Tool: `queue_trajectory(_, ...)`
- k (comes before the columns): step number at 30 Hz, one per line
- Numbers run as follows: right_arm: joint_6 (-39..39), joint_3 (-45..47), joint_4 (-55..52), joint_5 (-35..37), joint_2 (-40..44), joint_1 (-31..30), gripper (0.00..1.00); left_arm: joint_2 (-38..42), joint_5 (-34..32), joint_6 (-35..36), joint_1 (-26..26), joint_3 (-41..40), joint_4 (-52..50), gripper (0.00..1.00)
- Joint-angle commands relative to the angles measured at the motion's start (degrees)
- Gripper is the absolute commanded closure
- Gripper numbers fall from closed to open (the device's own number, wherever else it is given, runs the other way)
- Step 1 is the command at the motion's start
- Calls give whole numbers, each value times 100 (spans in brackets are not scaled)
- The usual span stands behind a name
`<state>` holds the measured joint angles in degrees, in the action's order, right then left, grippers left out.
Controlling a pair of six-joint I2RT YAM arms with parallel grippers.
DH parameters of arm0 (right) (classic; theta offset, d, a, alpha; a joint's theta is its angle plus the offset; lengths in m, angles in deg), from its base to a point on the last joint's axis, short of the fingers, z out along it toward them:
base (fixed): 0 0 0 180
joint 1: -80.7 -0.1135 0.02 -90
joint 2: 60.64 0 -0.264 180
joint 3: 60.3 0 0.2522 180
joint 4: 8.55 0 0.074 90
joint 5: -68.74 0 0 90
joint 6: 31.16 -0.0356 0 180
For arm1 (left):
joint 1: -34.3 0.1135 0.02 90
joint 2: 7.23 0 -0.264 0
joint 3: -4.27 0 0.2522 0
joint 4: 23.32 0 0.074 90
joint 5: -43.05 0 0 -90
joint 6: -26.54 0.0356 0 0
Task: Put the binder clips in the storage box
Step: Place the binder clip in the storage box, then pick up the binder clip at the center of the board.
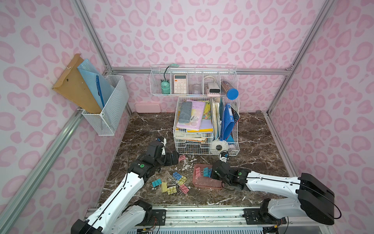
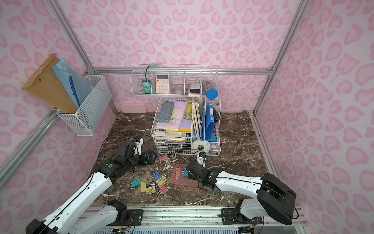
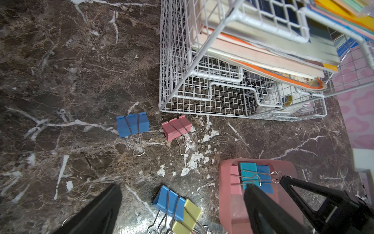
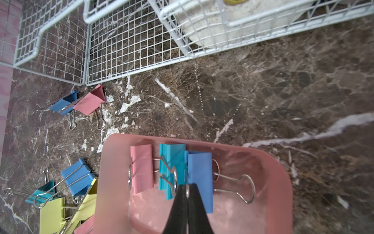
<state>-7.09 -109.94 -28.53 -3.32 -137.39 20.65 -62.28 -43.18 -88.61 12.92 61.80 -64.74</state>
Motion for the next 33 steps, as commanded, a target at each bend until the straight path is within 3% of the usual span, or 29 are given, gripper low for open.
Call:
queue_trajectory(1,-73,24,-146,-1,19,2,78,3,54,14,3,-22,10,0)
queue_trajectory(9,-73,177,-394,152,824,-7,43,27,67,48,-103,-35,-39,1)
queue_trajectory(16,40,252,-939,1022,1984,55,1,-58,-825,-698,-707,54,-522,1)
queue_trajectory(20,414,401,-554,713,2356,581,1,-497,-1152,-1421,-927,13,-683,6)
queue_trajectory(25,537,347,-446,238,2258,930,2,-1428,-1906,-2647,-886,439,-1293,37)
queue_trajectory(29,514,340,-444,84,2164,925,2,-2104,-2185,-2813,-874,985,-1495,43)
queue_trajectory(33,434,421,-339,-69,2146,926,2,-2852,-2506,-2416,-874,1658,-1999,46)
